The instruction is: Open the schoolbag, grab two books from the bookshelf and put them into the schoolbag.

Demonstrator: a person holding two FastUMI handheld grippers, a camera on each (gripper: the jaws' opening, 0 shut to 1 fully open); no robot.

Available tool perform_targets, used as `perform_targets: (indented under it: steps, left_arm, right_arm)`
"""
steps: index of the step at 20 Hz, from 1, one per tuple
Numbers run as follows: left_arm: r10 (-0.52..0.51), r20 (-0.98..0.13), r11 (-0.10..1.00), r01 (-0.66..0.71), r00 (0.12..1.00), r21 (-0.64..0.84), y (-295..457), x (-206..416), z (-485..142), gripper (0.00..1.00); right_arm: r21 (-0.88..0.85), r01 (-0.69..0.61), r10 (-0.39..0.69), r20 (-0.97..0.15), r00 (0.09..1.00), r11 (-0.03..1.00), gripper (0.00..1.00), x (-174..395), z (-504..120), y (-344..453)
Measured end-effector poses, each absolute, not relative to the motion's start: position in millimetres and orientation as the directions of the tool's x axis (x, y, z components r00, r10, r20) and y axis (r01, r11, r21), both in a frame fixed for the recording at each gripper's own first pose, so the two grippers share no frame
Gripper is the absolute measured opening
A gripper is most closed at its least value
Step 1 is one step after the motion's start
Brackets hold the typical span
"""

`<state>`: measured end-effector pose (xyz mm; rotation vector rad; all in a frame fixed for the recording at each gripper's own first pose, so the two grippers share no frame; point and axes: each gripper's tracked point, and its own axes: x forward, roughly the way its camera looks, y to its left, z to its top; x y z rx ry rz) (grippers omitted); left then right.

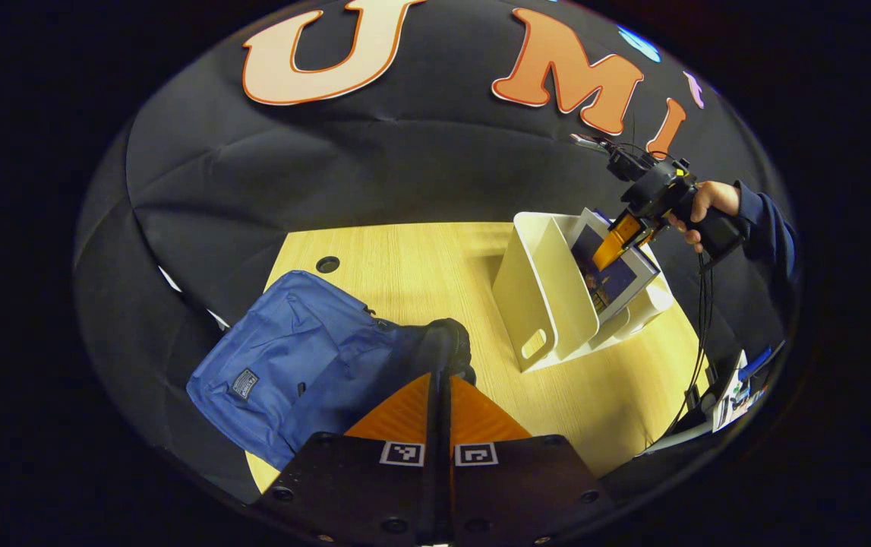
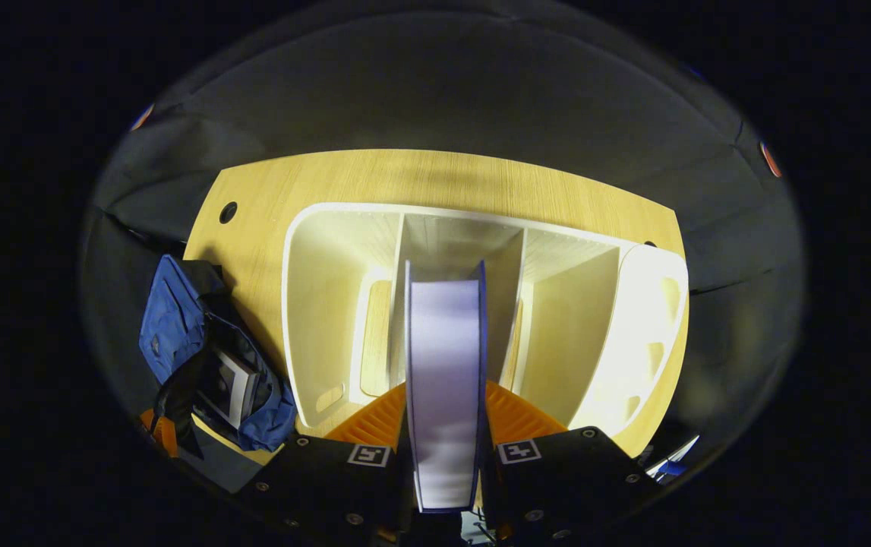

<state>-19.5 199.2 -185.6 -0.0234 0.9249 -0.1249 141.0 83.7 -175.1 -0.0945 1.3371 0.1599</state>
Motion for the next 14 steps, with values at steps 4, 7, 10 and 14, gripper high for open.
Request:
perform_targets:
  steps: [4,7,10,14]
  left_arm:
    - [-0.118,-0.795,0.992,0.107,0.595,-0.067,200.2,-19.1,-184.8,0.00]
    - [-0.118,-0.797,0.992,0.115,0.593,-0.061,200.5,-18.7,-184.5,0.00]
    - [-0.122,-0.797,0.991,0.114,0.591,-0.068,199.2,-17.3,-184.8,0.00]
    - [-0.129,-0.795,0.990,0.117,0.593,-0.074,200.6,-17.5,-184.7,0.00]
  right_arm:
    - [0.051,-0.184,0.095,-0.967,0.238,0.982,0.43,128.4,-147.9,80.1]
    - [0.101,-0.193,0.151,-0.952,0.267,0.976,0.35,120.1,-115.7,78.0]
    - [0.108,-0.209,0.171,-0.933,0.315,0.972,0.35,114.8,-78.9,68.9]
    - [0.148,-0.222,0.221,-0.909,0.354,0.964,0.34,95.0,-41.4,63.4]
